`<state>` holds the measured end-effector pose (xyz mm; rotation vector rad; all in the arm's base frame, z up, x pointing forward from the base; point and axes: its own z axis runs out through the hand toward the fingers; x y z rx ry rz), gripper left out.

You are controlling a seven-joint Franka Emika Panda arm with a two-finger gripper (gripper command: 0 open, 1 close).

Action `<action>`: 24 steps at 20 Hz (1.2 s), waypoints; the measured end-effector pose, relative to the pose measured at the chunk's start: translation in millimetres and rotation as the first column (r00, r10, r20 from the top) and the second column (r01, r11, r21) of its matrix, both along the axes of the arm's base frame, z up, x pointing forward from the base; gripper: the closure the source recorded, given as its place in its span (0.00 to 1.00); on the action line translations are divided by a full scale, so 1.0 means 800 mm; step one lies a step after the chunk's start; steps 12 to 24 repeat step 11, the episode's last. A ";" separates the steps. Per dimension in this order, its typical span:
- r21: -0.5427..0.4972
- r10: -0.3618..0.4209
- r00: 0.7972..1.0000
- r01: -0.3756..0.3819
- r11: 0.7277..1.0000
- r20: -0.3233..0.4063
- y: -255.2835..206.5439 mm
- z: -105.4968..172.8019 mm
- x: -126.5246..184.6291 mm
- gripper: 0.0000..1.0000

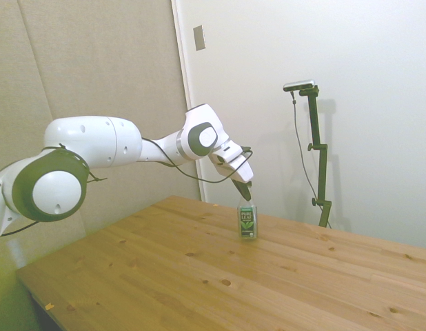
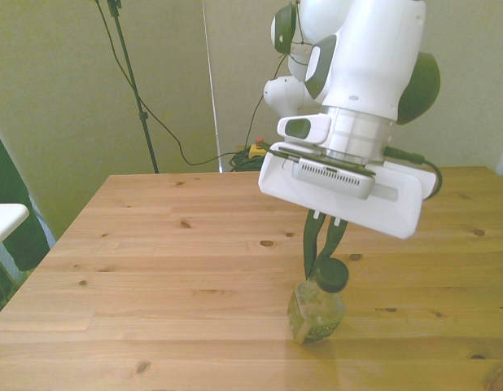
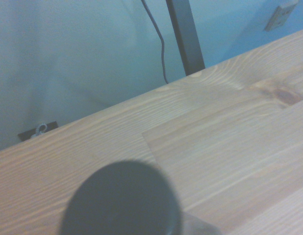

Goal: Knock down the bottle

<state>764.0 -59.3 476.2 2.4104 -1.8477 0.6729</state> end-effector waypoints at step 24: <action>-0.010 0.002 1.000 -0.002 1.000 0.003 0.017 -0.006 0.019 1.00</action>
